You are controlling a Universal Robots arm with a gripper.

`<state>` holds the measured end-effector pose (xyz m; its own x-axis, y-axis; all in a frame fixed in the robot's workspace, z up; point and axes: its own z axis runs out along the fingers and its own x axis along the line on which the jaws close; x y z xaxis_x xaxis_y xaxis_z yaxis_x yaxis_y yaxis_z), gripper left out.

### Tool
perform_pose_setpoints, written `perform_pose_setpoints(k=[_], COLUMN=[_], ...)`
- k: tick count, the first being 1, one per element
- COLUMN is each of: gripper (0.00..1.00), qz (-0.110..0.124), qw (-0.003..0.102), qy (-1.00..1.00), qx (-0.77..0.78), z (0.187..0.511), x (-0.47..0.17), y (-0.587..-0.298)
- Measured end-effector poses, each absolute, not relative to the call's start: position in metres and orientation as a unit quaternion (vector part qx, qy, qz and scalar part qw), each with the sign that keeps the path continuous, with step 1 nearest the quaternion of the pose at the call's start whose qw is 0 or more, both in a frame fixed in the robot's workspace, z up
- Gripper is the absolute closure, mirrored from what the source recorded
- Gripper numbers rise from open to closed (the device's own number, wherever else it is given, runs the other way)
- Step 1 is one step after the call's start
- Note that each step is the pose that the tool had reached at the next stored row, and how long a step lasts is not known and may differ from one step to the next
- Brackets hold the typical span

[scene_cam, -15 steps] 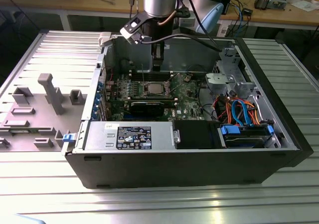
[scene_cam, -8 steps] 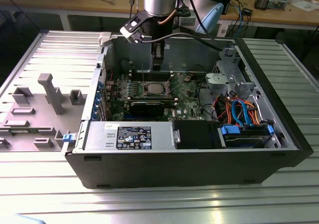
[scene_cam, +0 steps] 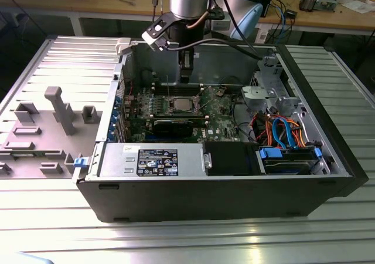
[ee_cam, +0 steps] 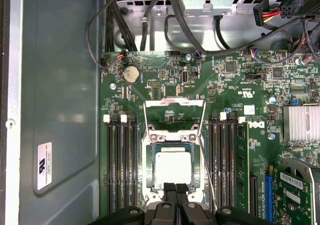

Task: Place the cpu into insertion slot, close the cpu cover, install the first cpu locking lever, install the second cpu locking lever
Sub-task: 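Close the cpu cover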

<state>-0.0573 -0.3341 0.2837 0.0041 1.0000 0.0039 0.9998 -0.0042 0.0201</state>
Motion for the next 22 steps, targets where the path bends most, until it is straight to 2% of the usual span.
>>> perform_pose_setpoints(k=[22], gripper=[0.89], qz=[0.009], qw=[0.006], qy=[0.706], qx=[0.709], z=[0.295], x=[-0.056], y=[-0.334])
